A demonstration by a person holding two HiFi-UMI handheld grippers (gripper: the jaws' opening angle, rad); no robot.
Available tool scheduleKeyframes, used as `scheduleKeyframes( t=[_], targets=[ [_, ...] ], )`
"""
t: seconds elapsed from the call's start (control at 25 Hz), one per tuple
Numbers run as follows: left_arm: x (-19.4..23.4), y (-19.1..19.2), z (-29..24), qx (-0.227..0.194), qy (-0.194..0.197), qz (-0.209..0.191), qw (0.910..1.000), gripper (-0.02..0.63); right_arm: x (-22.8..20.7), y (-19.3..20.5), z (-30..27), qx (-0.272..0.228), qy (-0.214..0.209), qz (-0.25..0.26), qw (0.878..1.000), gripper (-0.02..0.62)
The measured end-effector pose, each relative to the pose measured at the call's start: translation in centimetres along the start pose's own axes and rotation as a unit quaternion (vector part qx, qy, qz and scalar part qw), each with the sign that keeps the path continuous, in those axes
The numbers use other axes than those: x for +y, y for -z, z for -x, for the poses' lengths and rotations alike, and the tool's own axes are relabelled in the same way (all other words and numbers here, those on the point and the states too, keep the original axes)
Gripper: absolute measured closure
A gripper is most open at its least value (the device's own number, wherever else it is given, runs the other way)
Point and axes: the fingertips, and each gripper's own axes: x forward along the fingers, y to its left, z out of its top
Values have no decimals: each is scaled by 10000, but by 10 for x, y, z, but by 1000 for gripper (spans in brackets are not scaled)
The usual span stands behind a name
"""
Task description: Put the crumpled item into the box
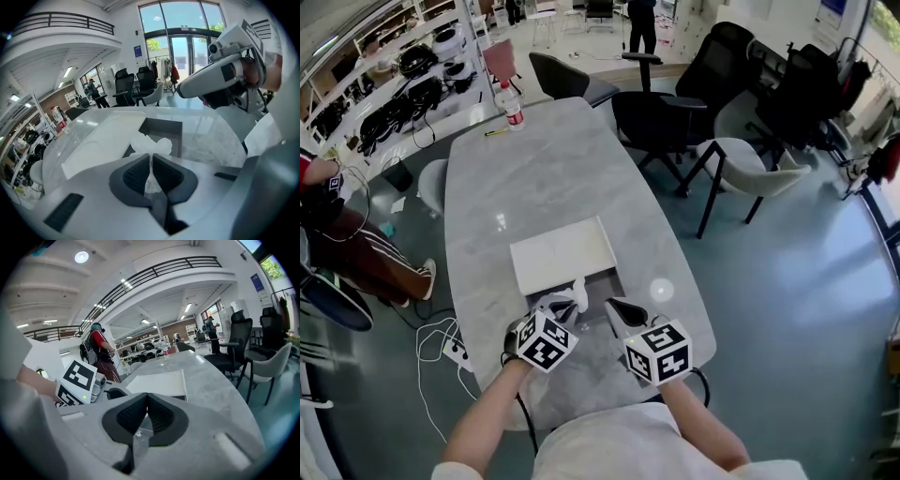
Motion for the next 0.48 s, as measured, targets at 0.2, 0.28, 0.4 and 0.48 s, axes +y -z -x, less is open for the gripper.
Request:
scheduleKeyframes(
  t=[0.2,0.28,0.4,0.48],
  targets=[
    [-1,2,-12,157,164,-182,9996,581,-5,4,4,17,131,-64,9999,591],
    [-3,4,-18,245,220,-253,9991,582,-8,6,6,24,173,-93,9998,591],
    [-5,8,-23,364,251,-345,9984,581,-12,8,9,32,217,-124,9997,591],
    [-7,8,-27,403,266,-382,9981,581,-15,9,11,32,248,-144,9996,591]
  ],
)
